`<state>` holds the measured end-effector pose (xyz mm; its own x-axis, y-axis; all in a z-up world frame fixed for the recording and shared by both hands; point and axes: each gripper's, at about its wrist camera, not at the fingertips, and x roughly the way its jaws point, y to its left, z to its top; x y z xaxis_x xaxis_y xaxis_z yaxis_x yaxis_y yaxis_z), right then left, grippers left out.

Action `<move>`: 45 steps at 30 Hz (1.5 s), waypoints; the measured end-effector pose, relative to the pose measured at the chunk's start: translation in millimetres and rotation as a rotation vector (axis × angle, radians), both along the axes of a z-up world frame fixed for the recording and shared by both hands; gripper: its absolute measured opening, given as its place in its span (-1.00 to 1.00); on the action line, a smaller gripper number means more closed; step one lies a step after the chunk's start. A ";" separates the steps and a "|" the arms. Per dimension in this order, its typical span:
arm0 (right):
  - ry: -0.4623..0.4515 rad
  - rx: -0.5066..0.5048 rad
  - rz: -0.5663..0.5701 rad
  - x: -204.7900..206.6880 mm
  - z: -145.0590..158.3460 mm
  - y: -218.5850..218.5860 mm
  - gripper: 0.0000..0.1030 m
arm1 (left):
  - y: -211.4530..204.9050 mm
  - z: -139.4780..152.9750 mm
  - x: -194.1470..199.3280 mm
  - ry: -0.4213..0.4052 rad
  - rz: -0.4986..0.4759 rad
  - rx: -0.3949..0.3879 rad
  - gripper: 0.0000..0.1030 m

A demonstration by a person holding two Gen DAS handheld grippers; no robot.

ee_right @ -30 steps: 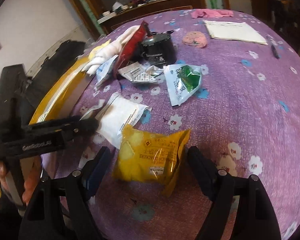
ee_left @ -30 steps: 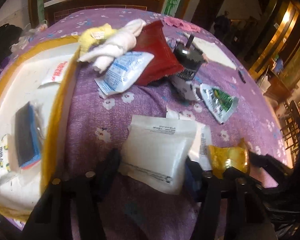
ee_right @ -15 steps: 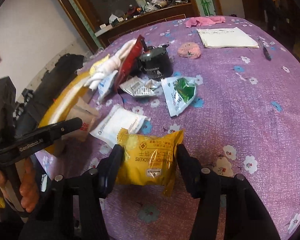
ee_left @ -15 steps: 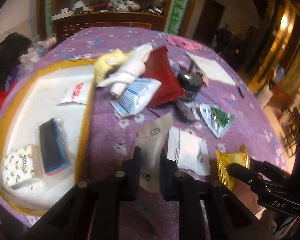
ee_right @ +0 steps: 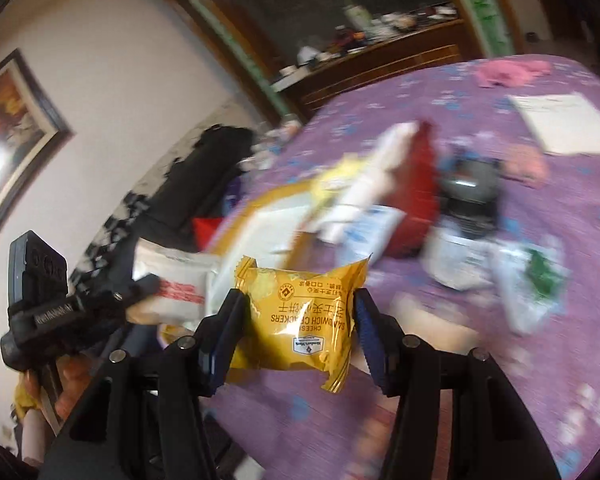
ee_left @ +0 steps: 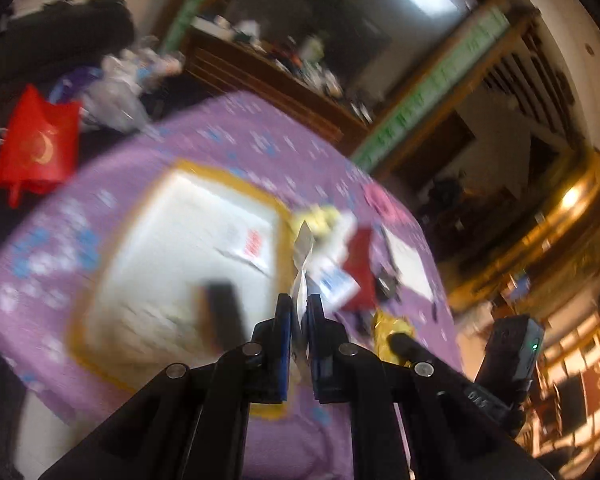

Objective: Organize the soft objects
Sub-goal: 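Place the cracker packet in the tray with the right tool while the left places a white packet, then grasp a white packet with the left tool while the right grasps the green snack bag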

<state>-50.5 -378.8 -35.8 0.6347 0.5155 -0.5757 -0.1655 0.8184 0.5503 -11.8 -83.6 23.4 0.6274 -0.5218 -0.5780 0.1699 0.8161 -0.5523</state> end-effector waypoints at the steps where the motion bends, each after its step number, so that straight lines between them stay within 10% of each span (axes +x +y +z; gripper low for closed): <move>1: 0.009 -0.013 0.017 11.4 0.2 12.6 0.07 | 7.2 0.1 4.3 -0.006 0.024 0.015 -0.88; 16: 0.089 -0.212 0.061 115.3 -32.6 103.0 0.07 | -12.1 -76.2 83.1 0.060 0.221 0.529 -0.86; 20: 0.079 -0.247 0.035 115.2 -31.9 103.0 0.09 | -18.5 -79.9 83.6 0.077 0.071 0.406 -0.54; 22: 0.081 -0.258 0.030 115.9 -31.6 103.0 0.11 | -11.1 -84.0 79.2 0.099 0.069 0.338 0.27; 23: 0.081 -0.252 0.030 115.6 -30.8 102.4 0.13 | -6.0 -84.3 76.4 0.099 0.085 0.311 0.36; 36: 0.073 -0.063 0.015 60.4 -10.2 56.2 0.51 | -23.0 -52.2 19.5 0.082 -0.024 0.073 0.66; 45: 0.143 0.038 -0.034 12.7 -34.2 -11.6 0.63 | -103.2 -37.9 -3.4 0.069 -0.139 0.140 0.67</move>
